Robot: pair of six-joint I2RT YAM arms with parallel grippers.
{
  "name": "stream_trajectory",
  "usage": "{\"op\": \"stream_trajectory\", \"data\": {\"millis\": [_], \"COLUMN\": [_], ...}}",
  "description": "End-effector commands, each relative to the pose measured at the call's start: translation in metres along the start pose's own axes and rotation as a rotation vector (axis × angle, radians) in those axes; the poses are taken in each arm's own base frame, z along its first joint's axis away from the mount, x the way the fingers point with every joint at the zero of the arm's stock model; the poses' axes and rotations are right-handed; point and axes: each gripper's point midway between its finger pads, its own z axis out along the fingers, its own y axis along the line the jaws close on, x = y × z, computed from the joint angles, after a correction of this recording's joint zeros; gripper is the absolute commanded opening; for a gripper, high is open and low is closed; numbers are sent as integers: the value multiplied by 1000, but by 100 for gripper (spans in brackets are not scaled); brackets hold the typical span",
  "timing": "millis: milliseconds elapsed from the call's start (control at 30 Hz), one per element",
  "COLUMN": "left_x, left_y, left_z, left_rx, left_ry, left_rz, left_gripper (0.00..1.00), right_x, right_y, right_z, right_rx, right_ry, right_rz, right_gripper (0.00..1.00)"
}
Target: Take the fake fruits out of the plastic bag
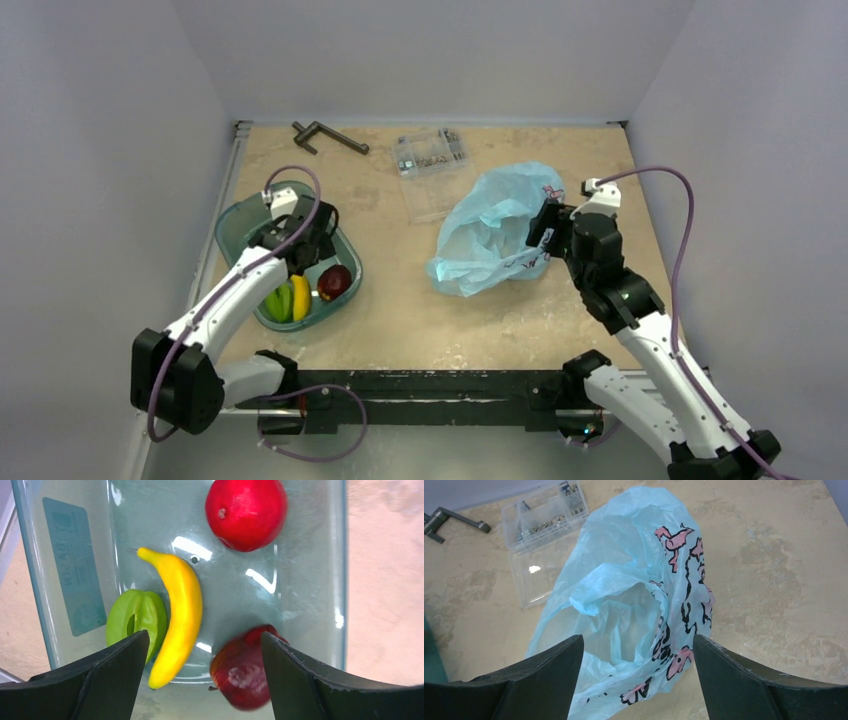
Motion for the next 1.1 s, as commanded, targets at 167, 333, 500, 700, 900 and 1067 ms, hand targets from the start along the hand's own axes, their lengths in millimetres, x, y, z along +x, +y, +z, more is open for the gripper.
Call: {"op": "stream_trajectory", "data": {"millis": [167, 333, 500, 700, 900, 1067], "left_x": [-70, -93, -103, -106, -106, -108], "left_y": [-17, -12, 11, 37, 50, 54], "left_z": [-121, -204, -265, -298, -316, -326], "left_rx": [463, 762, 923, 972, 1000, 1025], "left_ry": [-173, -322, -469, -567, -612, -642], "left_rz": [-74, -50, -30, -31, -37, -35], "left_gripper": [83, 91, 94, 95, 95, 95], "right_x": [-52, -76, -94, -106, -118, -131], "right_y": [8, 2, -7, -23, -29, -33], "right_z": [-37, -62, -82, -103, -122, -138], "right_rx": [-87, -104, -89, -44, -52, -53], "right_ry": [-133, -232, -284, -322, -378, -415], "right_rz": [7, 22, 52, 51, 80, 107], "right_gripper": [90, 98, 99, 99, 99, 99]}}
